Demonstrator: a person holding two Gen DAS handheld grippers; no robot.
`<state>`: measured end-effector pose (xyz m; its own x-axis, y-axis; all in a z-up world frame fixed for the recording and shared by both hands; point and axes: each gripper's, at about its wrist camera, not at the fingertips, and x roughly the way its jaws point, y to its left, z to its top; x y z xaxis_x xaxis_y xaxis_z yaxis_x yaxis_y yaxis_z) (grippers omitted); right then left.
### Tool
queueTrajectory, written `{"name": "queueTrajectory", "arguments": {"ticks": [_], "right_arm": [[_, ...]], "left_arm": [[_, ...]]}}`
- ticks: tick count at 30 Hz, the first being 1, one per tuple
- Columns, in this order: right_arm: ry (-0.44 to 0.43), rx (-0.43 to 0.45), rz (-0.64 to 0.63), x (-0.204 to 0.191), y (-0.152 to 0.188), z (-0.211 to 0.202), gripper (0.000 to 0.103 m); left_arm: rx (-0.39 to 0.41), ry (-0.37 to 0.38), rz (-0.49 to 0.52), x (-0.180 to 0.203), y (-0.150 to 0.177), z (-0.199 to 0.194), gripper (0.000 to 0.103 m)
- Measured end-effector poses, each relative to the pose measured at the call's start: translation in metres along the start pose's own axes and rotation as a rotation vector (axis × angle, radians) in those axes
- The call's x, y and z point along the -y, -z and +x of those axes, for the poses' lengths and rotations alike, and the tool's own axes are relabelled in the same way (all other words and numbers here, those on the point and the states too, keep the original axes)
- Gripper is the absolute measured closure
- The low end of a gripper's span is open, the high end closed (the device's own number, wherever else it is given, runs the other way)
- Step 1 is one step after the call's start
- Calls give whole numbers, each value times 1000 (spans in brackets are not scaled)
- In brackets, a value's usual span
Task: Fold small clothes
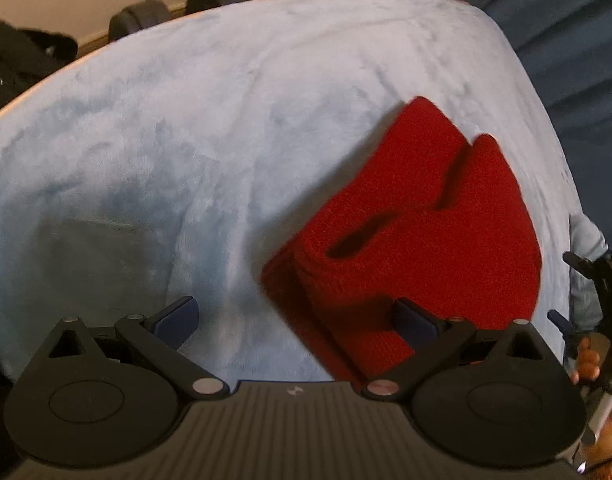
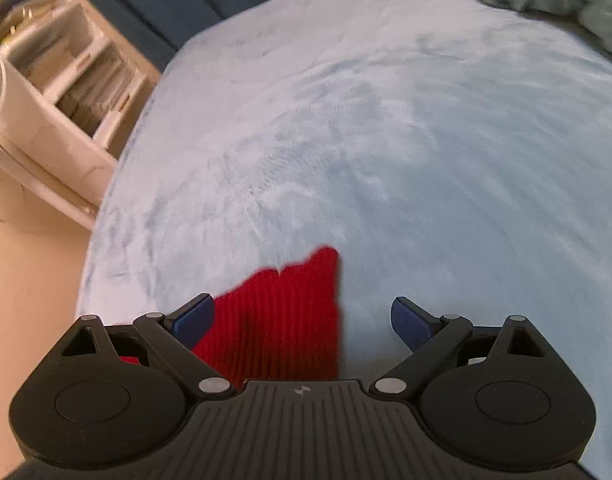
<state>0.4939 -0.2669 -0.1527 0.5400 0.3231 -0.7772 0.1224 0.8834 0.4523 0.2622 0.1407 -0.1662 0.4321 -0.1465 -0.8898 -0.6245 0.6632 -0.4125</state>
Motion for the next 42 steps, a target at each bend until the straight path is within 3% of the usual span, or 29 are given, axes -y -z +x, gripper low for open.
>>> {"name": "queueTrajectory", "arguments": {"ticks": [5, 7, 8, 9, 12, 15, 18, 20, 23, 27, 28, 30, 32, 35, 38, 39, 42], "right_arm": [[36, -74, -111, -21, -20, 58, 8], [31, -142, -112, -25, -21, 78, 10], [13, -179, -110, -26, -21, 86, 26], [0, -196, -122, -27, -20, 90, 54], [68, -200, -326, -38, -13, 90, 79], [41, -192, -253, -17, -13, 69, 86], [47, -145, -157, 25, 12, 31, 89], [37, -120, -7, 60, 44, 2, 89], [12, -67, 286, 106, 126, -47, 92], [-33, 20, 497, 105, 224, -82, 91], [-34, 61, 523, 102, 234, -86, 88], [11, 114, 523, 98, 233, -90, 71], [42, 132, 473, 99, 218, -91, 58], [15, 160, 454, 101, 199, -97, 52], [24, 173, 419, 98, 190, -99, 51], [22, 167, 418, 97, 190, -98, 51], [12, 139, 417, 95, 189, -94, 51]], "left_arm": [[18, 2, 3, 2, -11, 12, 0], [24, 11, 9, 3, -10, 13, 10], [38, 34, 18, 3, -9, 11, 39], [49, 68, 30, 4, -8, 9, 47], [67, 56, 119, 16, -15, 3, 59], [40, 58, 213, 26, -38, 13, 60], [22, 47, 369, 56, -81, 34, 61], [-3, 47, 494, 91, -113, 53, 61], [-51, 75, 685, 157, -144, 83, 61], [-63, 65, 809, 204, -150, 93, 58], [-61, 62, 800, 203, -151, 91, 56], [-36, 72, 771, 189, -150, 81, 32], [-49, 119, 717, 167, -149, 69, 18], [-77, 157, 694, 152, -139, 73, 18], [-96, 187, 727, 150, -121, 79, 78], [-70, 179, 719, 150, -119, 74, 83], [-18, 205, 647, 134, -123, 53, 84]]}}
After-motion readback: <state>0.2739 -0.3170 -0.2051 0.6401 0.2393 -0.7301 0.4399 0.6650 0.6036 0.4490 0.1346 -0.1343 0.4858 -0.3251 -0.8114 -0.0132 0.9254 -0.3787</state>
